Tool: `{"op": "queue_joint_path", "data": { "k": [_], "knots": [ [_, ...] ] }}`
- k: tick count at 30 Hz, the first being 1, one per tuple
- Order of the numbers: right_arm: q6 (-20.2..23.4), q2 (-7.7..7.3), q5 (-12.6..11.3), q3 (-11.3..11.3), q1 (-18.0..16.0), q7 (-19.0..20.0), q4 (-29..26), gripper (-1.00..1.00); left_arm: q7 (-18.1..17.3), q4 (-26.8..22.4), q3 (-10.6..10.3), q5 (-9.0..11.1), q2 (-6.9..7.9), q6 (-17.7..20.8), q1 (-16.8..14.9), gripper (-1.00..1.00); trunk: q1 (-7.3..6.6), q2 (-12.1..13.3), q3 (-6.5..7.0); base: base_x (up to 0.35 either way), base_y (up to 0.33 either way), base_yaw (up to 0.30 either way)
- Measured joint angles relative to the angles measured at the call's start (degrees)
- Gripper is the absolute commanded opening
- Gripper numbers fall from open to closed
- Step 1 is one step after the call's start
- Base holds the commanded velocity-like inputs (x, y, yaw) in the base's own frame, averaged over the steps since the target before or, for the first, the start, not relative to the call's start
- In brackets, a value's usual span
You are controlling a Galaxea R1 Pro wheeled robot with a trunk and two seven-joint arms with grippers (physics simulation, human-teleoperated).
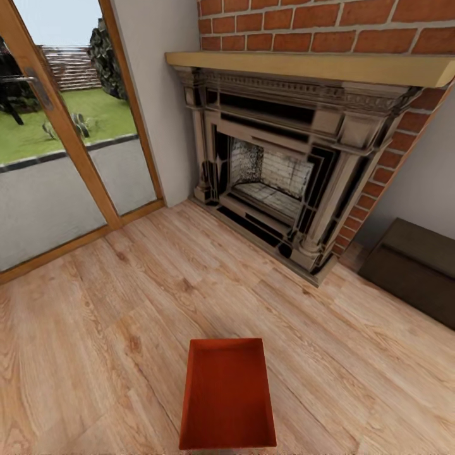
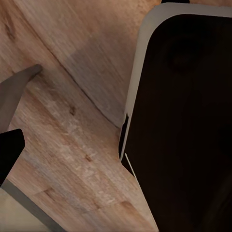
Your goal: Move the two storage containers from the living room to the garage. In the garage, place one container on the floor and stack the other container on top of it (either order is fine).
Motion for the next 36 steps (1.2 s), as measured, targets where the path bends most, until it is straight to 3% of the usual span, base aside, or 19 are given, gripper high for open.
{"op": "queue_joint_path", "data": {
  "k": [36],
  "knots": [
    [0.08, 0.09, -0.08, -0.06, 0.0, -0.57, 0.0, 1.0, 0.0, 0.0, 0.0, 0.0, 0.0, -0.01, 0.0, 1.0, 0.0, 0.0, -3.3, 0.0, 0.0, 0.0]
  ]
}}
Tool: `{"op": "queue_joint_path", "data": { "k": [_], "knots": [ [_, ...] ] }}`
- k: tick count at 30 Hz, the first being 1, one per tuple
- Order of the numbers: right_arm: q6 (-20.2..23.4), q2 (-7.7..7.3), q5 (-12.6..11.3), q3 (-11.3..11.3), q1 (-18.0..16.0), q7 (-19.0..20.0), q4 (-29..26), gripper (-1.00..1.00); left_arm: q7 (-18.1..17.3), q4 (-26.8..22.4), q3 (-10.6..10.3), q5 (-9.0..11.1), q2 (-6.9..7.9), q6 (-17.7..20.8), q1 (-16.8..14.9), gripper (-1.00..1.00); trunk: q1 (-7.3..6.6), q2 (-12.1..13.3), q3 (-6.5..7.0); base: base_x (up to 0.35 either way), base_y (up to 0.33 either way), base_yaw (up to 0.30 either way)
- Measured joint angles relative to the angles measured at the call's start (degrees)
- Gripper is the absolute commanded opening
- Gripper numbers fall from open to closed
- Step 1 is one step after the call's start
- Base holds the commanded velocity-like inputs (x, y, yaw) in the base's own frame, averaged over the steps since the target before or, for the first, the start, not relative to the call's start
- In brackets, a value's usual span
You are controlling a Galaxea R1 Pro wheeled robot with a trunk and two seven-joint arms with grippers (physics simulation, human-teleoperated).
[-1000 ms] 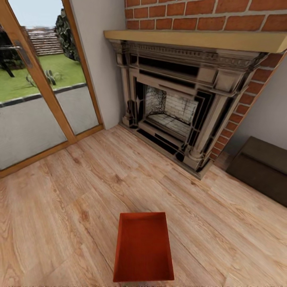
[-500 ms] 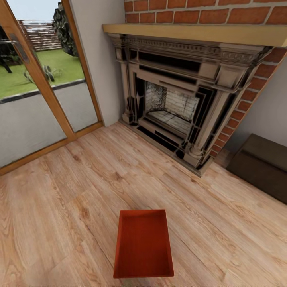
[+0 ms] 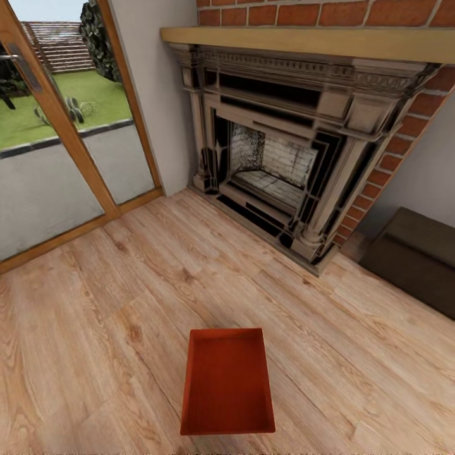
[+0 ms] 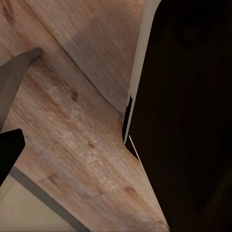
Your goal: Move the two storage containers from the living room to the garage. In the garage, place one container on the floor and stack the other container on top of it (either order is fine).
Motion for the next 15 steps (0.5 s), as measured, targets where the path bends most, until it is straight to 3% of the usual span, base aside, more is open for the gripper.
{"op": "queue_joint_path", "data": {
  "k": [15],
  "knots": [
    [0.01, 0.09, 0.0, 0.06, 0.0, -0.16, 0.0, 1.0, 0.0, 0.0, 0.0, 0.0, 0.0, 0.02, 0.0, 1.0, 0.0, 0.0, -1.37, 0.0, 0.0, 0.0]
  ]
}}
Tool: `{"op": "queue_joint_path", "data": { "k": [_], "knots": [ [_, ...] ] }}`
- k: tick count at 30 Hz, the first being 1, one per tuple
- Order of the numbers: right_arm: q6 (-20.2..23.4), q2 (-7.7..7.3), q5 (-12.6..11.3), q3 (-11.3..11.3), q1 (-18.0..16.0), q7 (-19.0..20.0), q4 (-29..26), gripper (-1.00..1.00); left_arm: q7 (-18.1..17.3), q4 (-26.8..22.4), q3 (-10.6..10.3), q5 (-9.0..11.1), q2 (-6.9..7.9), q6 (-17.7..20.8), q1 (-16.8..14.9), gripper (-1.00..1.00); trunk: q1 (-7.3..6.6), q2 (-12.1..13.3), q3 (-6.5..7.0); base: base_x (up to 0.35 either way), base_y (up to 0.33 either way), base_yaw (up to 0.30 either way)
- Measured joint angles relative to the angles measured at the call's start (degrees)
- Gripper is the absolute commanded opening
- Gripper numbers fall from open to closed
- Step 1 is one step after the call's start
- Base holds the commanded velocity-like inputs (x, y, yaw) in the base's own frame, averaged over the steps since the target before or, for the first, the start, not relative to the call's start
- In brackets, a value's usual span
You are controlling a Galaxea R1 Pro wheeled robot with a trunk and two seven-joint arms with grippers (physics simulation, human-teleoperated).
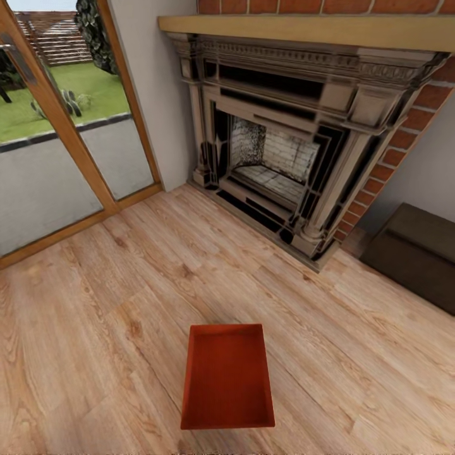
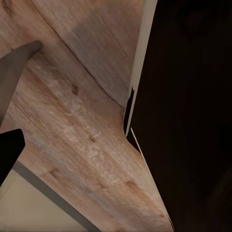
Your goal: Move the two storage containers from the living room to the garage. In the garage, place one container on the floor and stack the other container on top of it (either order is fine).
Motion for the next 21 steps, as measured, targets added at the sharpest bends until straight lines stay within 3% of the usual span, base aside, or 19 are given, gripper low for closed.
{"op": "queue_joint_path", "data": {
  "k": [21],
  "knots": [
    [0.0, 0.0, 0.0, -0.02, 0.0, 0.0, 0.0, 1.0, 0.0, 0.0, 0.0, 0.0, 0.0, -0.02, 0.0, 1.0, 0.0, 0.0, -1.92, 0.0, 0.0, 0.0]
  ]
}}
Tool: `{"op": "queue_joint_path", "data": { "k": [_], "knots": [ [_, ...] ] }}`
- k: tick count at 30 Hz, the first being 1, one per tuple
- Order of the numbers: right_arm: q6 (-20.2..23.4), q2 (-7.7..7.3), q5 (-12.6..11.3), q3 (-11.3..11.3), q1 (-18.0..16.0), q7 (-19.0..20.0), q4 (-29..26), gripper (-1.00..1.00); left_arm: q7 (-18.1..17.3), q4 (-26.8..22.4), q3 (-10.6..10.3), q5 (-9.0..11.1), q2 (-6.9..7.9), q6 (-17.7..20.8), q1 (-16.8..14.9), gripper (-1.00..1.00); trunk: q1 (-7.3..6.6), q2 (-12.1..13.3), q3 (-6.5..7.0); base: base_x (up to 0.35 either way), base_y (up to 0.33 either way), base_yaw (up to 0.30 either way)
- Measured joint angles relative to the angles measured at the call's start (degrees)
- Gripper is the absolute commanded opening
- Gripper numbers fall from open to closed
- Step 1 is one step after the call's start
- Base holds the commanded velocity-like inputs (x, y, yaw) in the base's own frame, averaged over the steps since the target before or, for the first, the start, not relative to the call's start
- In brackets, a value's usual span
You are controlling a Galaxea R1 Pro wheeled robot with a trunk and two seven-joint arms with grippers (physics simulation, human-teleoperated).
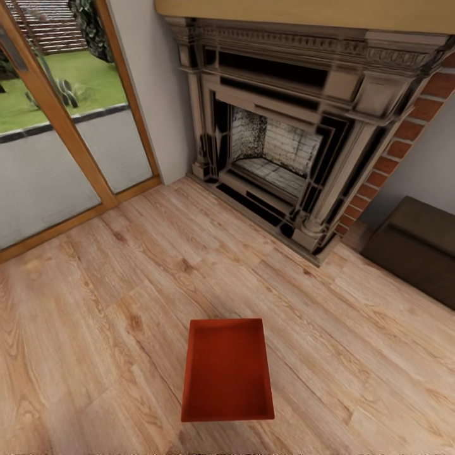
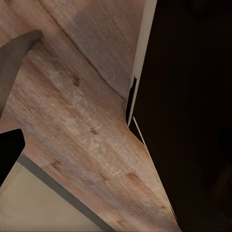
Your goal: Move the two storage containers from the living room to the garage. In the garage, place one container on the floor and stack the other container on top of it (either order is fine).
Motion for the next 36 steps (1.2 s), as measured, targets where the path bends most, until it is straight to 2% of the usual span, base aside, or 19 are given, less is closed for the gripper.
{"op": "queue_joint_path", "data": {
  "k": [11, 36],
  "knots": [
    [0.0, -0.03, 0.0, -0.02, 0.0, -0.02, 0.0, 1.0, 0.0, 0.0, 0.0, 0.0, 0.0, 0.01, 0.0, 1.0, 0.0, 0.0, -0.89, 0.0, 0.0, 0.0],
    [-0.09, 0.08, 0.11, 0.02, 0.0, 0.13, 0.0, 1.0, 0.0, 0.0, 0.0, 0.0, 0.0, -0.01, 0.0, 1.0, 0.0, 0.0, -0.93, 0.0, 0.0, 0.0]
  ]
}}
